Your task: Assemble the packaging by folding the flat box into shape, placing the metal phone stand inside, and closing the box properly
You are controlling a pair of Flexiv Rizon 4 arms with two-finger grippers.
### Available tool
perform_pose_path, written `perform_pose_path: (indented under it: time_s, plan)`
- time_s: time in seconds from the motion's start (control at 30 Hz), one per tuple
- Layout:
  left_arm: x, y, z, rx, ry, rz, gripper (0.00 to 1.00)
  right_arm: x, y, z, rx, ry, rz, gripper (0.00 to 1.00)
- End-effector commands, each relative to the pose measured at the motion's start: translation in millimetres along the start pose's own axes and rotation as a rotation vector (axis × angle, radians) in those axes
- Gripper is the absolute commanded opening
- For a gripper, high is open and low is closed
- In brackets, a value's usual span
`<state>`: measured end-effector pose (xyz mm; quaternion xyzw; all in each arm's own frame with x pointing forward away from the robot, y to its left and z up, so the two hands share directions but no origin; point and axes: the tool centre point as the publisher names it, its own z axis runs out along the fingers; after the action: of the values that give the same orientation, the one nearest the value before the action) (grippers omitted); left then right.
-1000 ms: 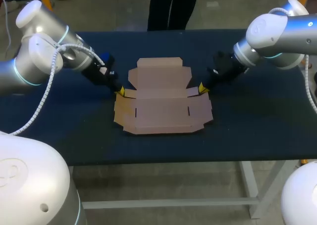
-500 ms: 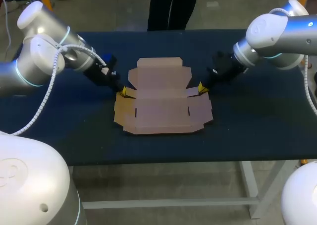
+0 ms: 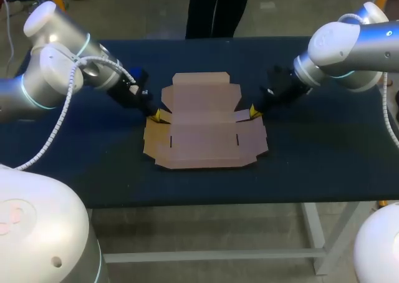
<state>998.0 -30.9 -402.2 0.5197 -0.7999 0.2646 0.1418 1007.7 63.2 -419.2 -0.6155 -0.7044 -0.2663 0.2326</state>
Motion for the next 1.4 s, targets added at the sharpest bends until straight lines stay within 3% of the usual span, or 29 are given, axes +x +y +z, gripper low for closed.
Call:
perform_pose_path:
  time_s: [0.03, 0.57, 1.4]
  plan:
    - [1.3, -1.5, 0, -0.003, -0.004, -0.003, 0.00, 3, -1, 1, -0.001, 0.012, -0.010, 0.00]
    - [11.3, -3.2, -1, -0.005, -0.027, 0.016, 0.00, 19, -4, 2, -0.036, 0.021, -0.032, 0.00]
    - [34.7, -6.5, 3, 0.013, -0.164, 0.003, 0.00, 43, -3, 9, -0.090, -0.104, -0.014, 0.00]
